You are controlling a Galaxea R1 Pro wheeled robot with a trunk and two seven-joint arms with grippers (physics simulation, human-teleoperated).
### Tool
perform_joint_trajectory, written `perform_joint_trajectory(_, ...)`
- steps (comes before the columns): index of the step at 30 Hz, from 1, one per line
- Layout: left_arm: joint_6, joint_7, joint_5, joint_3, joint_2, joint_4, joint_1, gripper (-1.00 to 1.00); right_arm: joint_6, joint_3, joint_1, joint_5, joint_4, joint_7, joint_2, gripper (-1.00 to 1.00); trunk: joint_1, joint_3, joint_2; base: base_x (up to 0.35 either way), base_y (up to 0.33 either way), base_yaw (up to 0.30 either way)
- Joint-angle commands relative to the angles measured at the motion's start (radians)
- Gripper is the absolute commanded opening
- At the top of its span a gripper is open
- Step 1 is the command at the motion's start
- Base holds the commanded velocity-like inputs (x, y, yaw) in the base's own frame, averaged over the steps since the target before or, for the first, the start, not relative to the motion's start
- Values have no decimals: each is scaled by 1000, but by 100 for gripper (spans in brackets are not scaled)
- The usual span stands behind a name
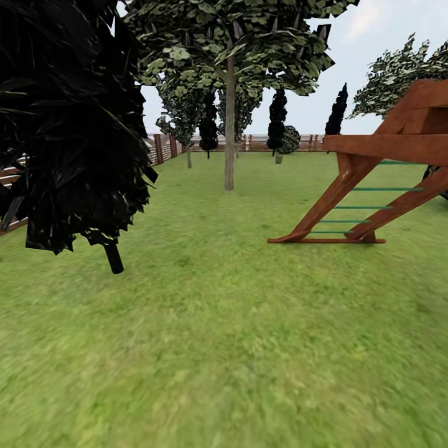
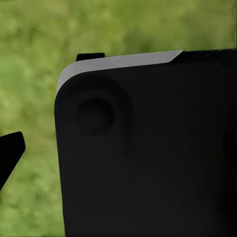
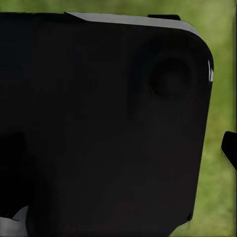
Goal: Take the three Easter eggs out of the wicker basket on the lawn in the garden, then place them on the lawn next to a single tree (choose any tree) so that all three eggs are next to the same tree and none are left in the basket.
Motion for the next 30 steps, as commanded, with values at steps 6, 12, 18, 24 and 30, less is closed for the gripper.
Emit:
perform_joint_trajectory(6, -4, -1, -2, -1, 0, 1, -1, 100, -3, 1, -1, 2, 2, 0, 0, 100, 1, -1, 0, 339, 0, 0)
perform_joint_trajectory(12, -6, -1, -2, -1, 0, 1, -1, 100, -3, 2, -1, 2, 1, 1, 1, 100, 1, -1, 0, 339, 0, 0)
perform_joint_trajectory(18, -8, -1, -2, -1, 0, 1, -1, 100, -2, 3, -1, 7, 2, 1, 1, 100, 1, -1, 0, 339, 0, 0)
perform_joint_trajectory(24, -8, 0, -2, -1, 0, 1, -1, 100, -2, 3, -1, 7, 2, 1, 1, 100, 1, -1, 0, 339, 0, 0)
perform_joint_trajectory(30, -8, -1, -2, -1, 0, 1, -1, 100, -3, 3, -1, 6, 0, 0, 1, 100, 1, -1, 0, 339, 0, 0)
